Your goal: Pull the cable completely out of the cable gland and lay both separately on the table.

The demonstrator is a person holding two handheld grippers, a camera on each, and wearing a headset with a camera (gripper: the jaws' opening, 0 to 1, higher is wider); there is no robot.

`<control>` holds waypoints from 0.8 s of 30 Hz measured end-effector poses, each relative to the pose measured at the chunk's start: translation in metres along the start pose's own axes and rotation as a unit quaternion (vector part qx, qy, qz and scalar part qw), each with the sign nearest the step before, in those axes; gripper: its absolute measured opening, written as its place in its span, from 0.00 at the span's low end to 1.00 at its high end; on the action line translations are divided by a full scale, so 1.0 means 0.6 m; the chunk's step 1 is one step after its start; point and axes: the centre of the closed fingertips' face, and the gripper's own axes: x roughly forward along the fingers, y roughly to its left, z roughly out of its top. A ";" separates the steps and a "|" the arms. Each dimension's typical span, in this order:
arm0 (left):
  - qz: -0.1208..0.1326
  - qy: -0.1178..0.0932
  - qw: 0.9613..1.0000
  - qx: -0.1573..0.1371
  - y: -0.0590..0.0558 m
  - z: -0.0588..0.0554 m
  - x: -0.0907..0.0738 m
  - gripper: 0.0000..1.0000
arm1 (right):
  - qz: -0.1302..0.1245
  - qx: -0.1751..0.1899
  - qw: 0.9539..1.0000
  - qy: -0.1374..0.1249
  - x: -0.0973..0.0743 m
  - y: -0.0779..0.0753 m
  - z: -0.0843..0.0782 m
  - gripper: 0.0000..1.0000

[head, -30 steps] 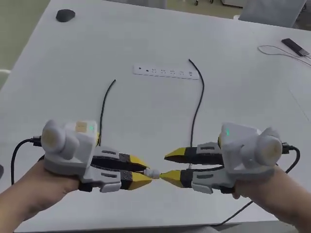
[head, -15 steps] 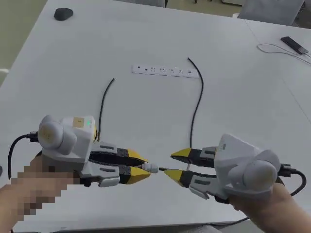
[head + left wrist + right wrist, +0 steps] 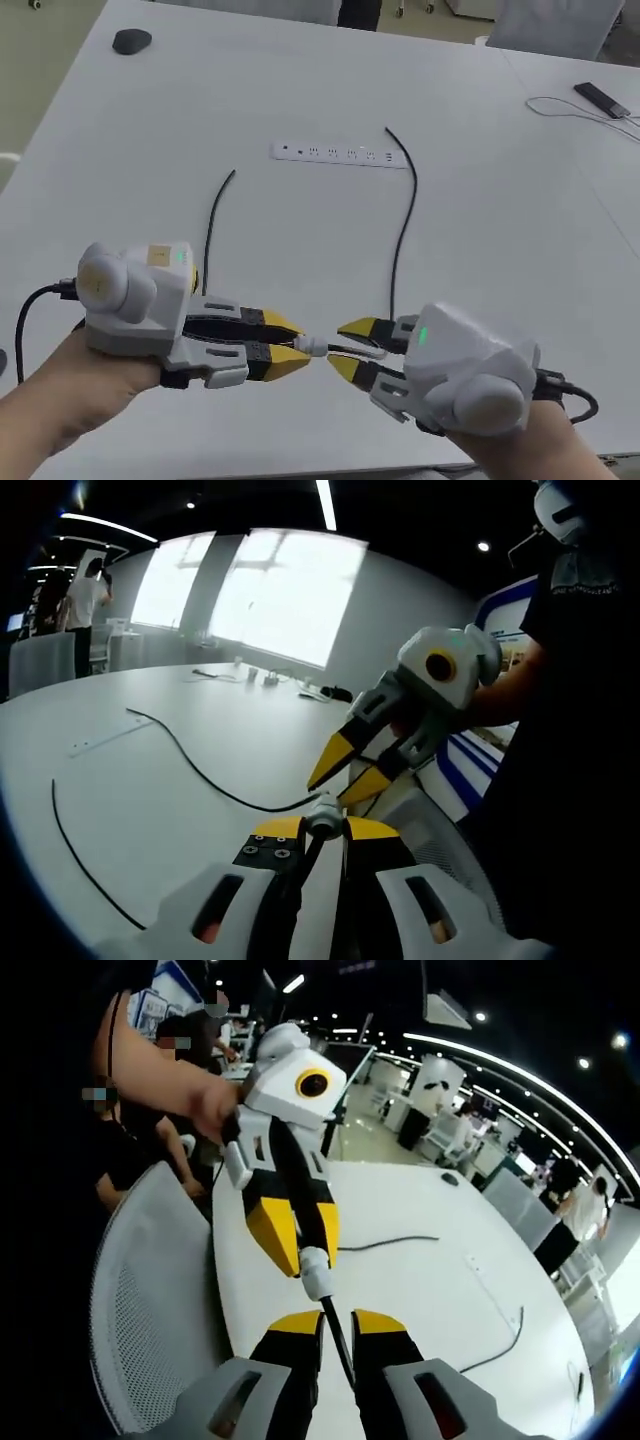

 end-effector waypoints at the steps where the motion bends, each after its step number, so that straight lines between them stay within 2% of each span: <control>1: 0.001 0.000 1.000 -0.002 0.000 0.000 0.000 0.15 | -0.003 0.002 1.000 -0.001 0.001 -0.001 0.000 0.06; 10: 0.009 0.000 1.000 0.004 0.001 0.000 0.002 0.15 | -0.018 0.017 1.000 -0.010 0.005 0.001 0.004 0.02; 15: 0.012 -0.002 1.000 0.016 0.000 0.003 0.003 0.15 | -0.023 0.001 1.000 -0.008 0.003 -0.001 0.003 0.00; 24: 0.015 0.000 1.000 0.022 0.002 0.005 0.005 0.15 | -0.024 0.009 1.000 -0.009 0.003 -0.003 -0.001 0.00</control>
